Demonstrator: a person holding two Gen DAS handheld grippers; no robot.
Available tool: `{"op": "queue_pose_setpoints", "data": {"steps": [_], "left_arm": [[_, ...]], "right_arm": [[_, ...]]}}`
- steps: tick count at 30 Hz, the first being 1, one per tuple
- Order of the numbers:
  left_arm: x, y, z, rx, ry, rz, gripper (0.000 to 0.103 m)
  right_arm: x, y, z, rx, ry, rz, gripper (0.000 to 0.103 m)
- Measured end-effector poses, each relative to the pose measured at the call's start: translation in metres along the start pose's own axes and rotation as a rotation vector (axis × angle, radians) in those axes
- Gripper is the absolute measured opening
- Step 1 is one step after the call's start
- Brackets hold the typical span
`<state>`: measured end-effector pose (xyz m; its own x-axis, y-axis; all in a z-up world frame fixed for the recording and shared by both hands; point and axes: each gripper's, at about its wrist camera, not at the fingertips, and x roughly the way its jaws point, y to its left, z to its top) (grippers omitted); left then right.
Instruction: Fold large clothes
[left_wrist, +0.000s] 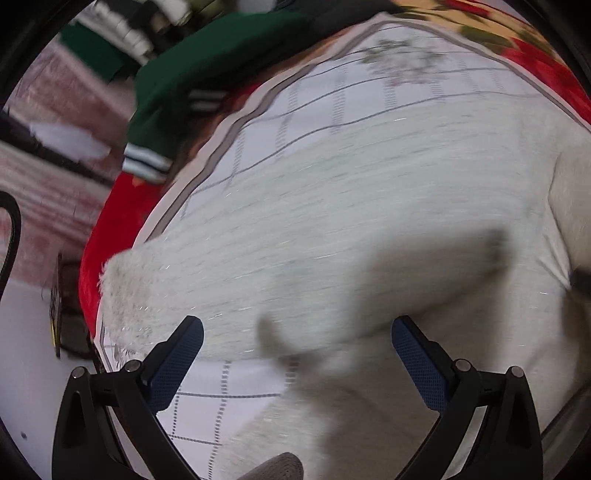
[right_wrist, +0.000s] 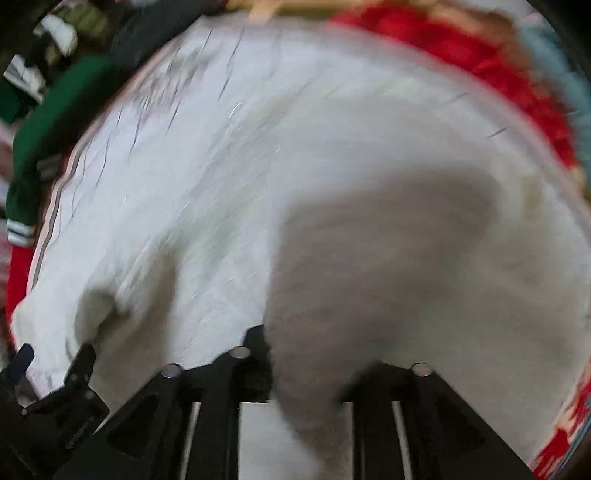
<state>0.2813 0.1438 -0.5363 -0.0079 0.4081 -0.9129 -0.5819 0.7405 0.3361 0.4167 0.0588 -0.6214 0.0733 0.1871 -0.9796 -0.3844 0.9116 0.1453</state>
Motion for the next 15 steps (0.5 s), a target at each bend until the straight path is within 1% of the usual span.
{"op": "queue_pose_setpoints", "data": {"steps": [1,2,3,4,5,6,7,8,9,11,12,13,14,15], "left_arm": [[0.001,0.011,-0.001,-0.018,0.008,-0.013,0.103],[0.002,0.020,-0.003,-0.038,0.019,-0.027,0.103],[0.001,0.031,-0.005,-0.065,0.032,-0.052,0.103],[0.001,0.045,-0.007,-0.106,0.049,-0.106,0.103],[0.002,0.057,-0.010,-0.150,0.070,-0.160,0.103],[0.003,0.071,-0.013,-0.198,0.100,-0.220,0.103],[0.006,0.086,-0.018,-0.264,0.142,-0.311,0.103],[0.009,0.098,-0.024,-0.329,0.179,-0.386,0.103],[0.012,0.111,-0.031,-0.397,0.208,-0.442,0.103],[0.022,0.133,-0.046,-0.536,0.256,-0.550,0.103],[0.028,0.140,-0.052,-0.590,0.272,-0.578,0.103],[0.039,0.152,-0.059,-0.661,0.295,-0.587,0.103],[0.048,0.159,-0.064,-0.718,0.312,-0.599,0.103],[0.058,0.166,-0.068,-0.785,0.329,-0.610,0.103]], "right_arm": [[-0.002,0.005,-0.004,0.000,-0.010,0.042,0.038],[-0.009,0.009,-0.009,0.003,-0.027,0.097,0.038],[-0.018,0.011,-0.013,0.009,-0.042,0.168,0.049],[-0.028,0.012,-0.019,0.022,-0.062,0.271,0.057],[-0.036,0.010,-0.024,0.041,-0.078,0.344,0.058],[-0.045,0.005,-0.031,0.070,-0.086,0.413,0.066],[-0.051,-0.001,-0.035,0.101,-0.086,0.460,0.069],[-0.053,-0.007,-0.041,0.134,-0.080,0.488,0.069],[-0.054,-0.014,-0.048,0.167,-0.074,0.488,0.069],[-0.058,-0.029,-0.064,0.218,-0.071,0.451,0.069],[-0.058,-0.030,-0.069,0.234,-0.071,0.429,0.069],[-0.058,-0.034,-0.064,0.246,-0.069,0.408,0.069],[-0.057,-0.038,-0.072,0.271,-0.065,0.376,0.069],[-0.058,-0.041,-0.075,0.290,-0.062,0.364,0.069]]}}
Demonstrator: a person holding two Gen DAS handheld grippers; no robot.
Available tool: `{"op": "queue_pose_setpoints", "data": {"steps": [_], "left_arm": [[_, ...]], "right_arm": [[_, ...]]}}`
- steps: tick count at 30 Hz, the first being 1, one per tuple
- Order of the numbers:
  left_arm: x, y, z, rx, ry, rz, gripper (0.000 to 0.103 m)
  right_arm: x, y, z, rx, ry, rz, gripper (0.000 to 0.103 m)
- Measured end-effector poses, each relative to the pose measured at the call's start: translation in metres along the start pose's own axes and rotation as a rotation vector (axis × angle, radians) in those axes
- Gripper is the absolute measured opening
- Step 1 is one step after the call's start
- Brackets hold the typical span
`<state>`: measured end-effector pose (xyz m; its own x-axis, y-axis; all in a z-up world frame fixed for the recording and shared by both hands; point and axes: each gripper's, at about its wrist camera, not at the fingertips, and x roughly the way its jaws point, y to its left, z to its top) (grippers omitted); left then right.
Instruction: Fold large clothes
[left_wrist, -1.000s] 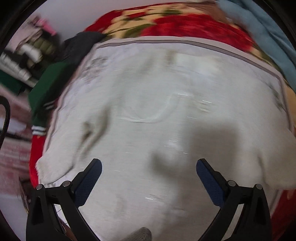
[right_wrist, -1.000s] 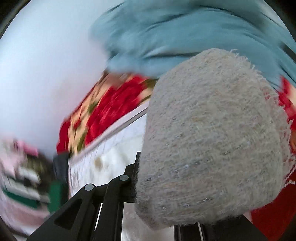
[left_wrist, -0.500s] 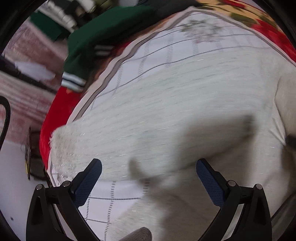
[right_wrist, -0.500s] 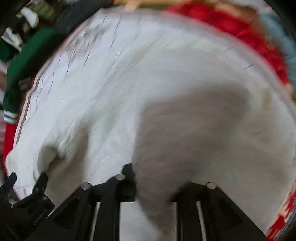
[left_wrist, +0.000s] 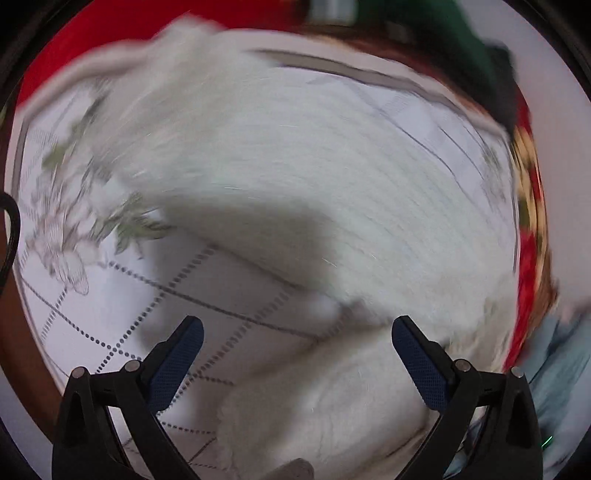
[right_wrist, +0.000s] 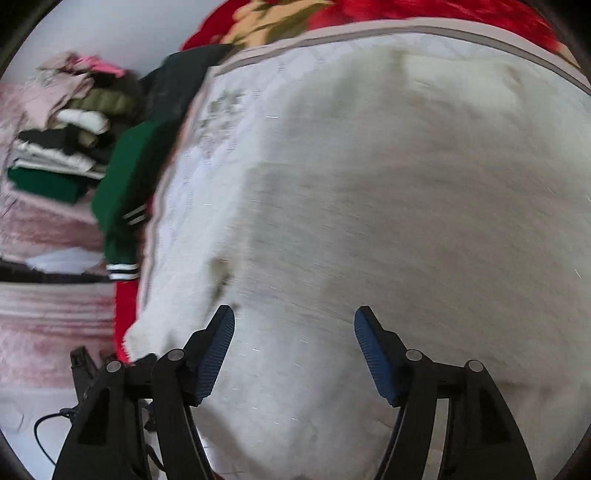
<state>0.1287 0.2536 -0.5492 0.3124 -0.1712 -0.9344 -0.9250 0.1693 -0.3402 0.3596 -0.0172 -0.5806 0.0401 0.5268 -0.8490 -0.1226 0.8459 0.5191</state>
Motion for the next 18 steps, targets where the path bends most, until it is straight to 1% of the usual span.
{"op": "queue_pose_setpoints", "data": {"steps": [2,3,4,6,11,13,14,15,16,17,18], "left_arm": [[0.007,0.016,0.013,-0.109,0.001,-0.033,0.103],[0.011,0.023,0.019,-0.160,-0.004,-0.056,0.103],[0.015,0.028,0.026,-0.206,-0.014,-0.067,0.103],[0.019,0.032,0.038,-0.276,-0.044,-0.060,0.103],[0.014,0.022,0.058,-0.313,-0.137,0.014,0.103],[0.012,0.019,0.066,-0.318,-0.169,0.025,0.101],[0.010,0.016,0.069,-0.315,-0.189,0.031,0.091],[0.008,0.011,0.071,-0.301,-0.208,0.031,0.071],[0.006,0.004,0.075,-0.275,-0.221,0.034,0.064],[0.004,-0.001,0.078,-0.252,-0.236,0.045,0.049],[0.001,-0.010,0.080,-0.214,-0.257,0.058,0.024]], "right_arm": [[0.004,-0.005,-0.008,0.029,-0.004,-0.031,0.069],[0.002,-0.009,-0.002,0.037,-0.004,-0.039,0.069],[0.004,-0.010,-0.004,0.047,-0.007,-0.044,0.069],[0.005,-0.009,-0.005,0.056,-0.012,-0.050,0.069],[0.017,0.000,-0.006,0.076,-0.024,-0.054,0.069],[0.021,0.005,-0.006,0.072,-0.028,-0.057,0.069],[0.022,0.009,-0.006,0.069,-0.030,-0.057,0.069],[0.022,0.012,-0.006,0.064,-0.033,-0.055,0.069],[0.021,0.014,-0.006,0.059,-0.034,-0.058,0.069],[0.022,0.016,-0.005,0.053,-0.038,-0.064,0.069],[0.022,0.017,-0.004,0.050,-0.040,-0.069,0.069]]}}
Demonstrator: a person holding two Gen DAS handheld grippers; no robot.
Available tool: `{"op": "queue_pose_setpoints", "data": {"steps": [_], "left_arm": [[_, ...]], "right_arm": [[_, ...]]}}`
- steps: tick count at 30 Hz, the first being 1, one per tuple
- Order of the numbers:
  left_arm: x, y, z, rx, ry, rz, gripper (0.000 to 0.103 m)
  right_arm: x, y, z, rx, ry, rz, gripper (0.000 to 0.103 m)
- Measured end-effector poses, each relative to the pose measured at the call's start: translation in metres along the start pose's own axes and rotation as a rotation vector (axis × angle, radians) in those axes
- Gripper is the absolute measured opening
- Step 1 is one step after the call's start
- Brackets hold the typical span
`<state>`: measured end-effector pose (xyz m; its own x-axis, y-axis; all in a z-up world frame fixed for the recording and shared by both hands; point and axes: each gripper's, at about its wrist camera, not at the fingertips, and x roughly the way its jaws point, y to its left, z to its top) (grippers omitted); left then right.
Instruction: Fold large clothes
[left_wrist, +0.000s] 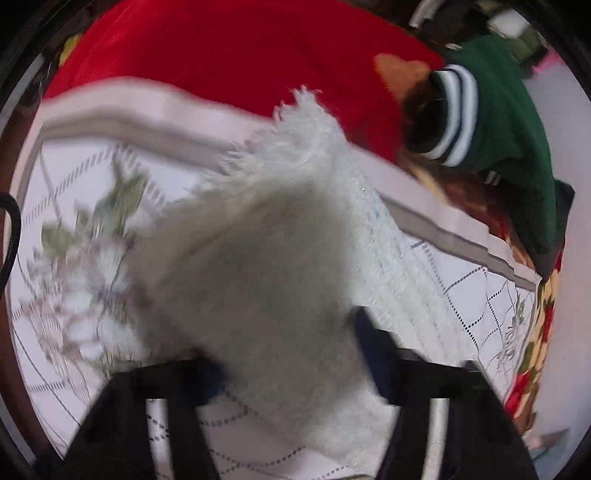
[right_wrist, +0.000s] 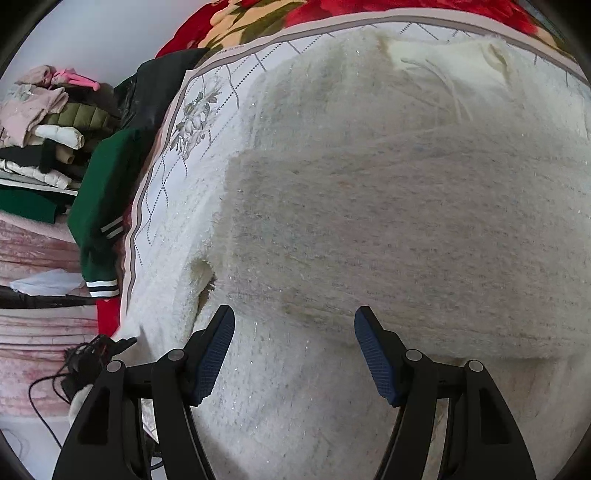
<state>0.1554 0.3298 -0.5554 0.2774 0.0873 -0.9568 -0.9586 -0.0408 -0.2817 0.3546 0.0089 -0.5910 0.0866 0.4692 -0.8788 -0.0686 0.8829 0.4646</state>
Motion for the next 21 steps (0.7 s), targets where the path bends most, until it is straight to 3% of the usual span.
{"op": "queue_pose_setpoints", "data": {"steps": [1,3,6,9,13,17,21], "left_arm": [[-0.001,-0.003,0.003,0.026,-0.009,0.001,0.016],[-0.005,-0.017,0.006,0.098,-0.037,0.012,0.010],[-0.026,-0.044,-0.003,0.241,-0.115,0.045,0.008],[-0.054,-0.085,-0.030,0.484,-0.228,0.107,0.007],[-0.090,-0.133,-0.092,0.839,-0.328,0.128,0.007],[-0.108,-0.171,-0.170,1.082,-0.306,0.044,0.007],[-0.118,-0.194,-0.248,1.233,-0.257,-0.047,0.007]], "right_arm": [[0.001,0.001,0.001,-0.004,0.000,-0.014,0.069],[0.000,0.002,0.004,-0.017,-0.005,-0.064,0.069],[-0.001,0.002,0.008,-0.047,-0.005,-0.199,0.069],[-0.005,-0.002,0.013,-0.064,0.007,-0.366,0.069],[-0.020,-0.015,0.017,-0.056,-0.006,-0.434,0.069],[-0.042,-0.042,0.019,0.001,-0.018,-0.409,0.069],[-0.076,-0.081,0.013,0.059,-0.045,-0.422,0.069]]}}
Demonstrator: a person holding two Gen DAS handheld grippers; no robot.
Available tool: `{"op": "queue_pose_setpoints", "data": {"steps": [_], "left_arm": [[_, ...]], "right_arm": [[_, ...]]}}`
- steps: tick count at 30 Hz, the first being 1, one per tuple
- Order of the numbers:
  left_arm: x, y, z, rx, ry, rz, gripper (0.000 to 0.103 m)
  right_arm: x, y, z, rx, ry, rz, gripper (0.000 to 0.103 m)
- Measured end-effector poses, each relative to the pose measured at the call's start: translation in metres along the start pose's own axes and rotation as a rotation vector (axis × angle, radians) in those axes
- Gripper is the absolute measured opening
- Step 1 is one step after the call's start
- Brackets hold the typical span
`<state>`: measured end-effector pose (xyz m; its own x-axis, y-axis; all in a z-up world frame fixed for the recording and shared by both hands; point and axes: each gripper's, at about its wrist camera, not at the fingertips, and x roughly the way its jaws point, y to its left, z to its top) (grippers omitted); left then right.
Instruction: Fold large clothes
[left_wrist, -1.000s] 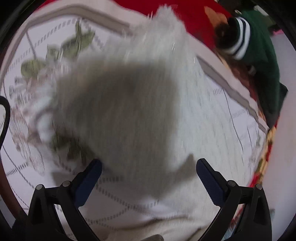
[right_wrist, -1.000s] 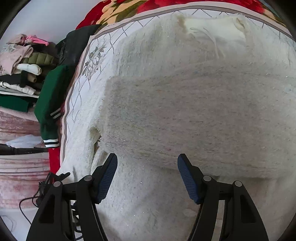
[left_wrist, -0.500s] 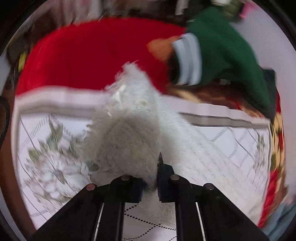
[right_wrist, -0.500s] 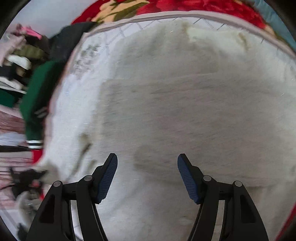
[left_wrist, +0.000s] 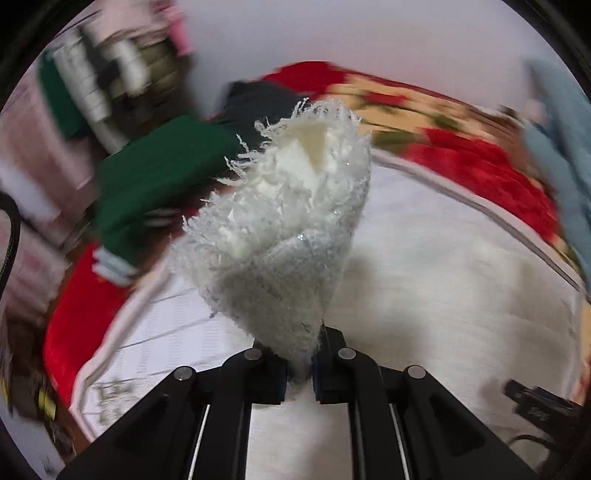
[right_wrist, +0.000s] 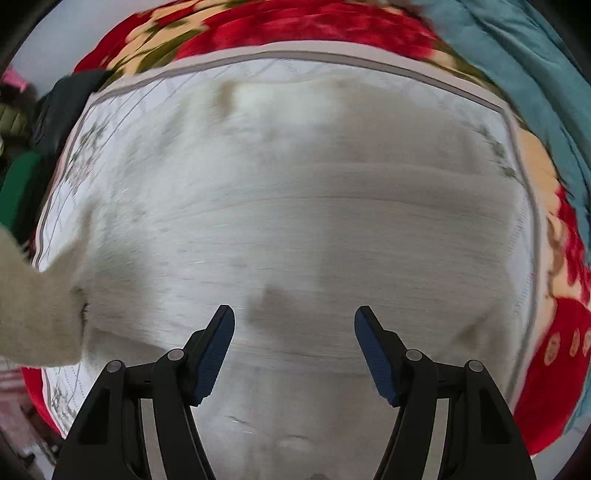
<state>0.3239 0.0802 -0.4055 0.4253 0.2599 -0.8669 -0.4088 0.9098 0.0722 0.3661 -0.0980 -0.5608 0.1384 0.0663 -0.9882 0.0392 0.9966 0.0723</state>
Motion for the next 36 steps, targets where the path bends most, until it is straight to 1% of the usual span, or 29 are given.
{"op": "queue_pose_setpoints", "data": {"steps": [1,2,5,10,13,15,17,20,22,23,25,26,27,28,29,30,31,32,33,35,36], "left_arm": [[-0.004,-0.026,-0.001,0.027,0.004,-0.040,0.007],[-0.013,-0.034,-0.007,0.044,0.005,-0.065,0.006],[-0.019,-0.095,-0.012,0.109,0.008,-0.138,0.006],[-0.020,-0.166,-0.023,0.201,0.031,-0.218,0.006],[-0.018,-0.207,-0.037,0.260,0.046,-0.256,0.006],[-0.021,-0.231,-0.052,0.305,0.055,-0.270,0.006],[-0.016,-0.257,-0.066,0.357,0.088,-0.287,0.006],[-0.005,-0.282,-0.085,0.406,0.109,-0.256,0.008],[0.003,-0.292,-0.095,0.440,0.132,-0.221,0.011],[0.007,-0.293,-0.098,0.444,0.150,-0.219,0.016],[0.012,-0.288,-0.099,0.421,0.183,-0.233,0.019],[0.012,-0.285,-0.098,0.404,0.191,-0.253,0.025],[0.011,-0.282,-0.097,0.396,0.196,-0.269,0.039],[0.009,-0.279,-0.095,0.393,0.204,-0.282,0.049],[0.008,-0.277,-0.093,0.389,0.211,-0.293,0.065],[0.005,-0.273,-0.092,0.381,0.210,-0.301,0.073],[0.001,-0.267,-0.089,0.370,0.198,-0.307,0.075],[-0.003,-0.259,-0.086,0.362,0.183,-0.305,0.083],[-0.003,-0.253,-0.083,0.357,0.176,-0.290,0.087],[-0.006,-0.235,-0.076,0.333,0.163,-0.248,0.089],[-0.006,-0.226,-0.074,0.322,0.156,-0.231,0.089]], "right_arm": [[-0.003,-0.016,-0.002,0.017,-0.004,-0.008,0.069],[-0.005,-0.029,-0.002,0.031,-0.005,-0.015,0.069],[-0.010,-0.081,-0.011,0.103,-0.004,-0.026,0.069],[-0.012,-0.167,-0.028,0.217,-0.012,-0.065,0.069],[-0.007,-0.209,-0.038,0.289,-0.008,-0.070,0.069],[-0.003,-0.232,-0.042,0.330,-0.006,-0.065,0.069],[0.000,-0.253,-0.048,0.369,-0.001,-0.062,0.069],[0.006,-0.279,-0.057,0.420,0.014,-0.031,0.069],[0.007,-0.288,-0.063,0.443,0.017,0.025,0.069],[0.008,-0.295,-0.066,0.457,0.023,0.050,0.069],[0.005,-0.306,-0.070,0.472,0.018,0.096,0.069],[0.004,-0.309,-0.071,0.477,0.018,0.116,0.069],[0.002,-0.313,-0.072,0.483,0.015,0.135,0.069],[-0.001,-0.316,-0.073,0.488,0.007,0.158,0.069],[-0.005,-0.319,-0.073,0.495,-0.006,0.197,0.069],[-0.009,-0.319,-0.074,0.501,-0.013,0.225,0.069],[-0.012,-0.321,-0.072,0.510,-0.024,0.263,0.069],[-0.015,-0.320,-0.072,0.516,-0.033,0.291,0.069],[-0.018,-0.319,-0.067,0.521,-0.047,0.337,0.069],[-0.023,-0.314,-0.060,0.528,-0.063,0.398,0.069],[-0.024,-0.310,-0.053,0.531,-0.074,0.448,0.069]]}}
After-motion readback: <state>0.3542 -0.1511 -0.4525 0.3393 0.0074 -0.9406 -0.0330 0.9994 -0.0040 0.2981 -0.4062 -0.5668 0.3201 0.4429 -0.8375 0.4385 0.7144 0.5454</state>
